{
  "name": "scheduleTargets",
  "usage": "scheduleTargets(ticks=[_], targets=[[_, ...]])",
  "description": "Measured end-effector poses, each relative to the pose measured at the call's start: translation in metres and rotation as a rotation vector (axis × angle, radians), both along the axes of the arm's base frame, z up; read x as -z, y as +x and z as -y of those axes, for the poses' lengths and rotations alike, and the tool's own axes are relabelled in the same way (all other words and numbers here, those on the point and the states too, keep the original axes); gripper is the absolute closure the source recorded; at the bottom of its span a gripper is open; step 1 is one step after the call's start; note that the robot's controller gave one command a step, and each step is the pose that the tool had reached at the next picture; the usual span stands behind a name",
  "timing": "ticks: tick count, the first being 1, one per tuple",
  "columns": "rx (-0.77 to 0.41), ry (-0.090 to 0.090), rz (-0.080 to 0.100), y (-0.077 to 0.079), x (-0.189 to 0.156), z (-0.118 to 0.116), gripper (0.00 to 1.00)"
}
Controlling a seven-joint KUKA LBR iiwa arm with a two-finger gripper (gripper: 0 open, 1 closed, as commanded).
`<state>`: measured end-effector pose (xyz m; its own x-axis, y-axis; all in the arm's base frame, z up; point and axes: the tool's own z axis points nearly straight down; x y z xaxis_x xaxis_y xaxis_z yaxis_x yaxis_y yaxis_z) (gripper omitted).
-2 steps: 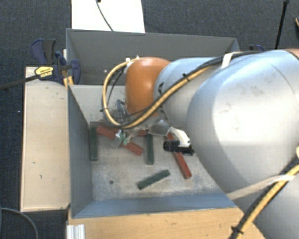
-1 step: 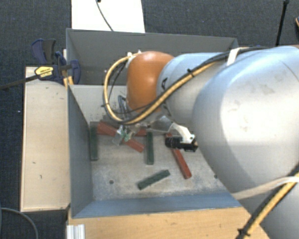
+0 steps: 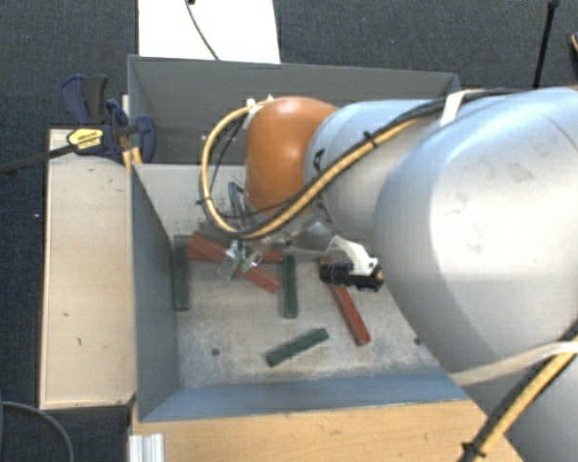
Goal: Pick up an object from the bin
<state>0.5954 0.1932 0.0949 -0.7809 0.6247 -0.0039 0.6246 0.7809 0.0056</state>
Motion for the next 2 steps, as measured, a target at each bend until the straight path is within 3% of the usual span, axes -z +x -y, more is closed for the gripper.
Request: scheduleTargets(ticks=[1,2], targets=[[-0.005,0.001,0.001,0.002,-0.058,0.0,1.0],[-0.01,0.0,0.0,0.003,-0.079,0.0,1.0]])
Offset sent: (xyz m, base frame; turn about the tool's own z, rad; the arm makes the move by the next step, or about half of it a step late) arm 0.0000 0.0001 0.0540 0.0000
